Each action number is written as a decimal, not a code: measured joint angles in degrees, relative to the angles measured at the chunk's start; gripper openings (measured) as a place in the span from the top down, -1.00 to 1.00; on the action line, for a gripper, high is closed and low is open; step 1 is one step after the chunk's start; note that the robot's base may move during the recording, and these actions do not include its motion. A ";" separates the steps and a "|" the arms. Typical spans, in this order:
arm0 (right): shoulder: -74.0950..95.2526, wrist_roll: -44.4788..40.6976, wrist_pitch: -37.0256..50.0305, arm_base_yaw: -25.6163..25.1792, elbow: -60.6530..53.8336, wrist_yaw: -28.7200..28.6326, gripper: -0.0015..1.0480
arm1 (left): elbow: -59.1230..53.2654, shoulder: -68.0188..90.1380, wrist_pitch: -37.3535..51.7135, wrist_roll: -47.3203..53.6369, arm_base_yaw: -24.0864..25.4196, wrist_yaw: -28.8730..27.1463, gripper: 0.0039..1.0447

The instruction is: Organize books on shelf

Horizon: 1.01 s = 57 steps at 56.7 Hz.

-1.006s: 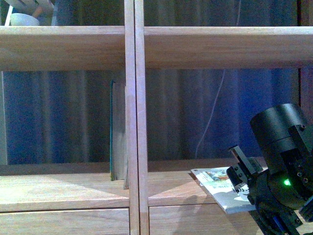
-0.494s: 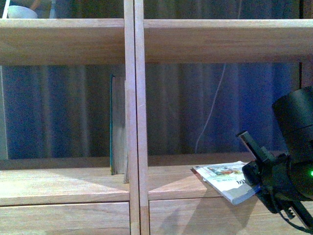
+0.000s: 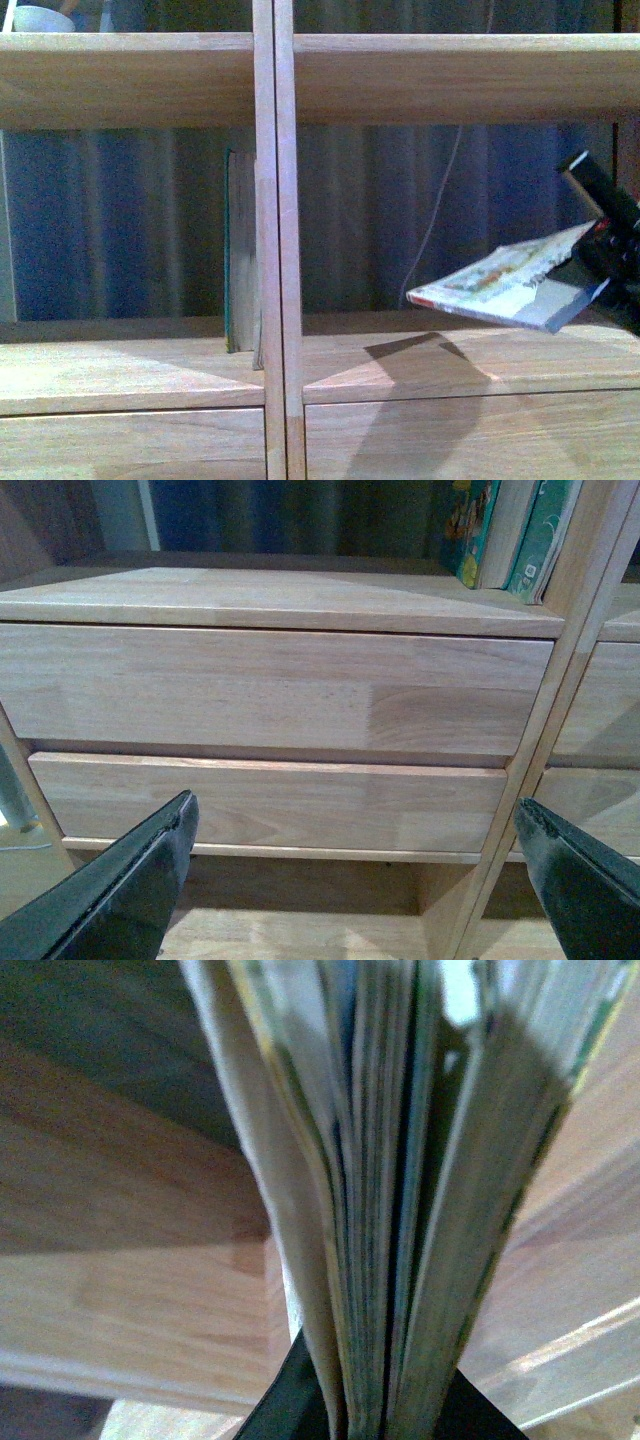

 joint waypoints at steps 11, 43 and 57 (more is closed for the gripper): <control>-7.82 -4.37 -1.29 -1.46 -0.22 -9.35 0.86 | -0.02 0.00 0.00 0.02 0.00 0.00 -0.86; -16.92 -8.79 0.11 3.98 -0.66 -18.51 0.86 | 0.00 0.00 0.00 0.00 0.00 0.00 -0.86; -17.51 -11.69 -0.85 10.12 -0.66 -16.68 0.86 | 4.52 22.16 25.42 -16.20 3.50 10.64 -0.86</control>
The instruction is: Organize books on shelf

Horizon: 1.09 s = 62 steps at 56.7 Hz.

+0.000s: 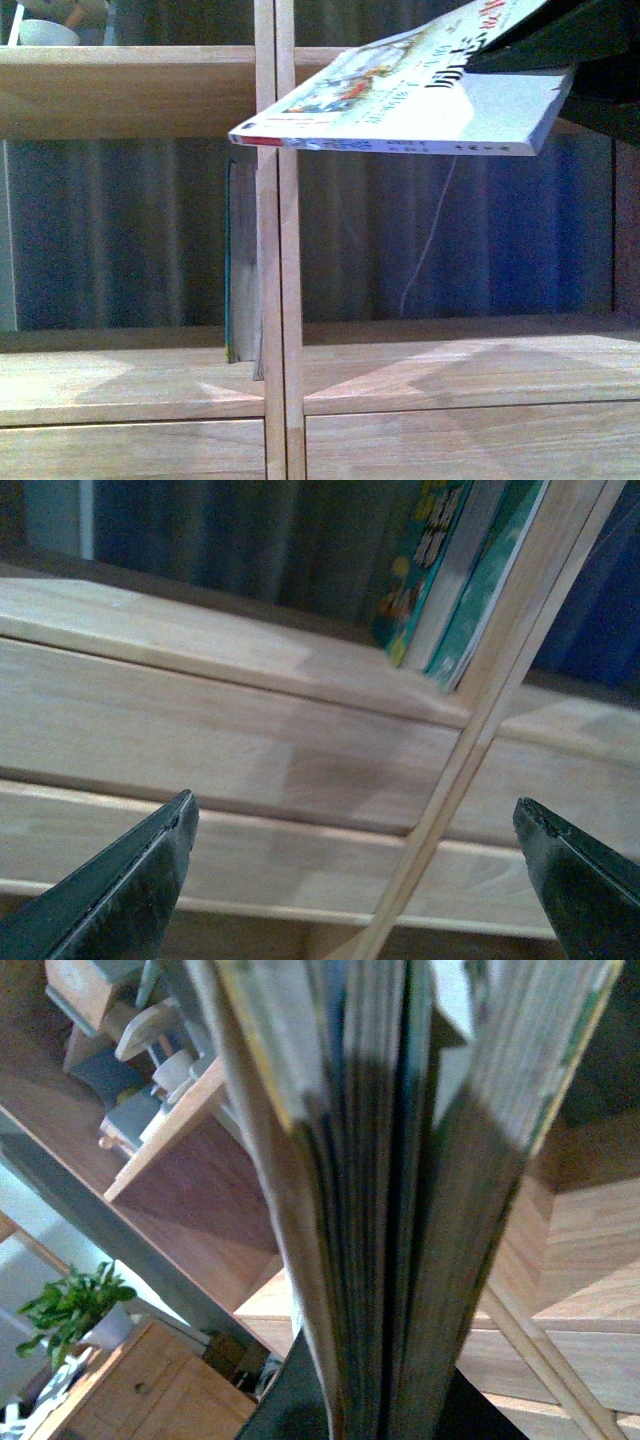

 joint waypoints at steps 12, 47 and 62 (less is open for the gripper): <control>-0.11 -1.97 -0.46 7.26 0.00 3.67 0.86 | 10.71 21.51 16.98 -9.16 -0.57 6.23 -0.86; -0.09 -3.37 -2.01 17.55 0.92 7.45 0.86 | 21.16 42.69 42.27 -40.50 -17.09 -3.04 -0.86; -0.74 -3.82 -2.10 20.26 0.92 7.54 0.86 | 23.39 44.11 42.29 -41.72 -21.03 -4.98 -0.86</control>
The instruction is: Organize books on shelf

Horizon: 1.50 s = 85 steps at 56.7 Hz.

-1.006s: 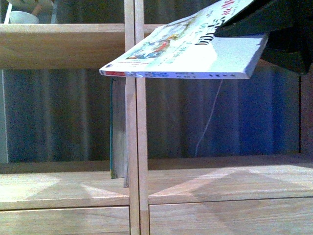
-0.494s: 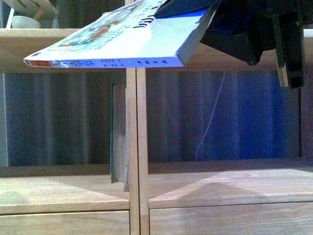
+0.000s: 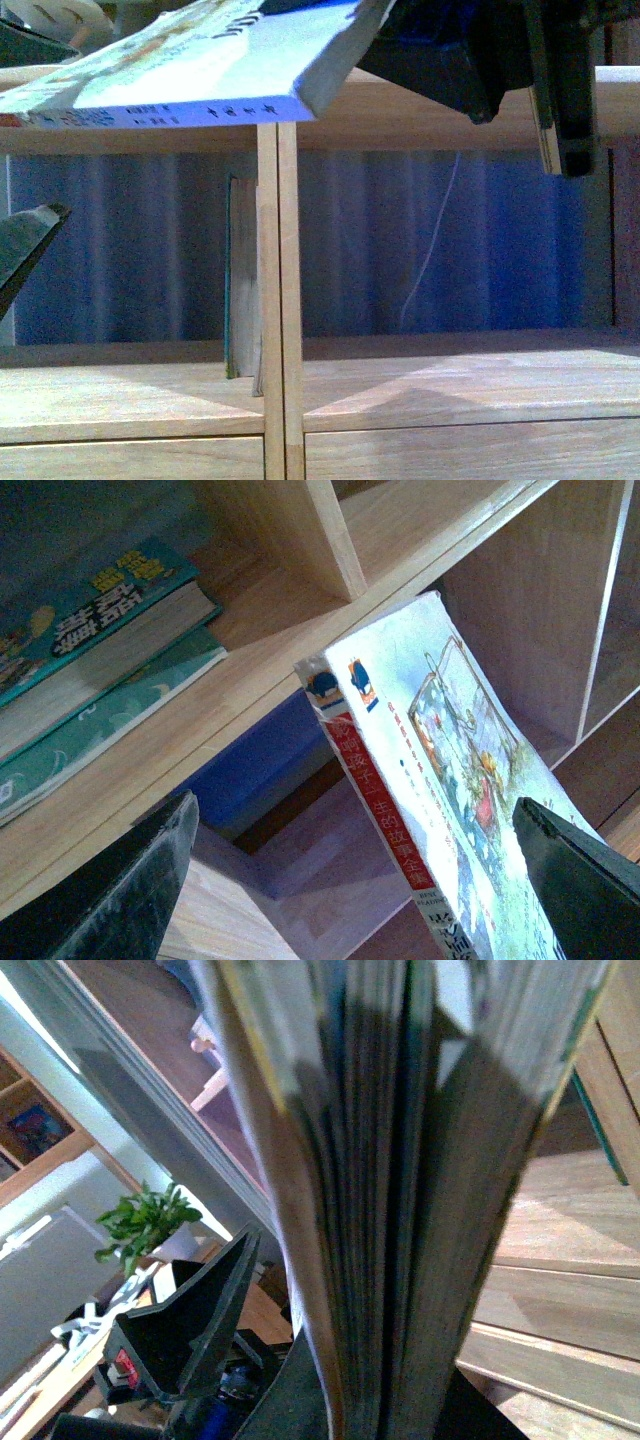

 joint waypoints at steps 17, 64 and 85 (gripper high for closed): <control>-0.31 -0.31 -0.24 1.51 -0.24 0.07 0.86 | 1.18 -1.20 -1.60 0.17 -2.75 -1.44 -0.29; -0.02 0.57 -1.97 0.68 -0.42 1.51 0.67 | 2.36 -4.66 -4.61 -1.44 -3.34 -2.25 0.87; 0.26 -1.64 2.16 -16.68 -2.25 3.74 -0.34 | 4.28 -8.90 -17.57 10.29 6.01 -1.38 0.88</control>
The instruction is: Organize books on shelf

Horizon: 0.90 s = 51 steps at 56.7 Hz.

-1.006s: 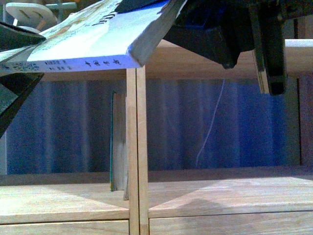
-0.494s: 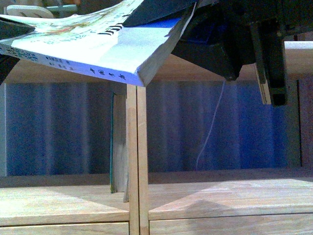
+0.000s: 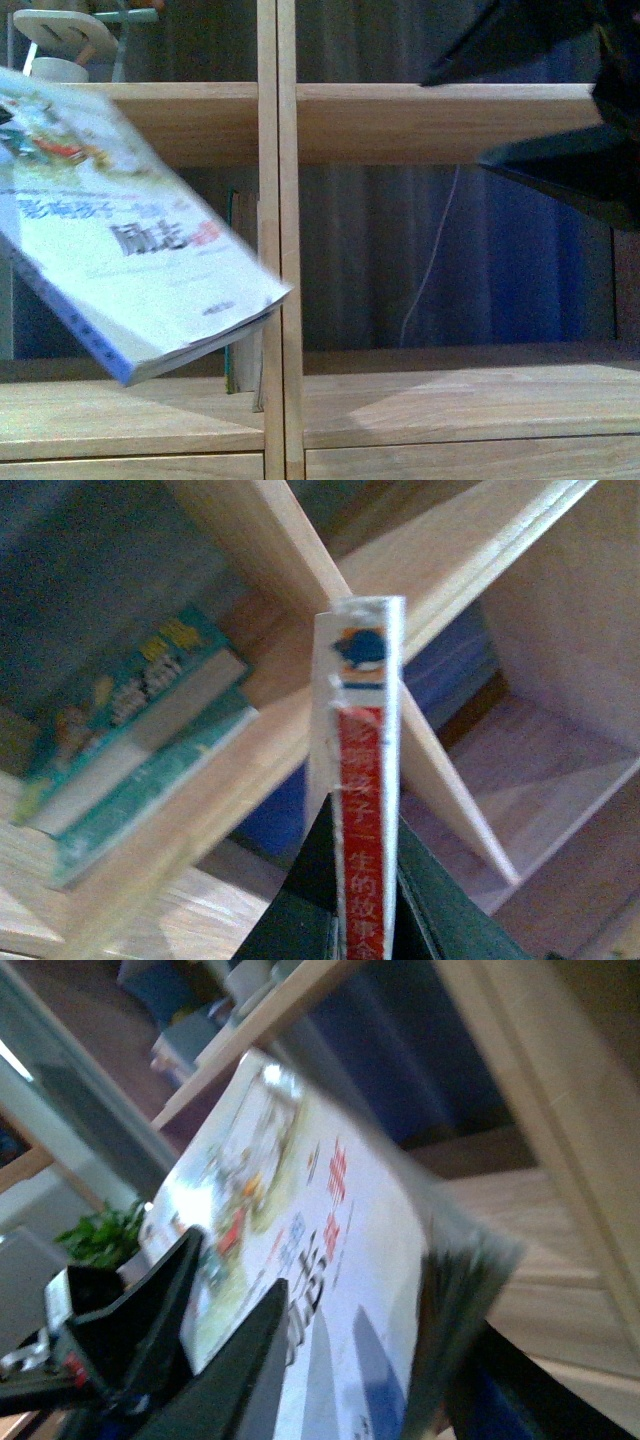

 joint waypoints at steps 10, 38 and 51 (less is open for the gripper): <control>2.47 -4.24 -2.93 -15.06 -1.01 6.91 -0.89 | 3.26 -2.38 -8.55 13.77 9.70 3.34 0.88; -2.27 -28.55 5.31 -19.89 -16.26 6.58 -0.23 | 7.23 7.19 -5.77 48.04 23.39 11.19 0.88; -8.52 -33.35 10.08 -19.85 -28.37 6.82 0.46 | 12.09 16.11 -0.68 61.68 19.28 13.18 0.88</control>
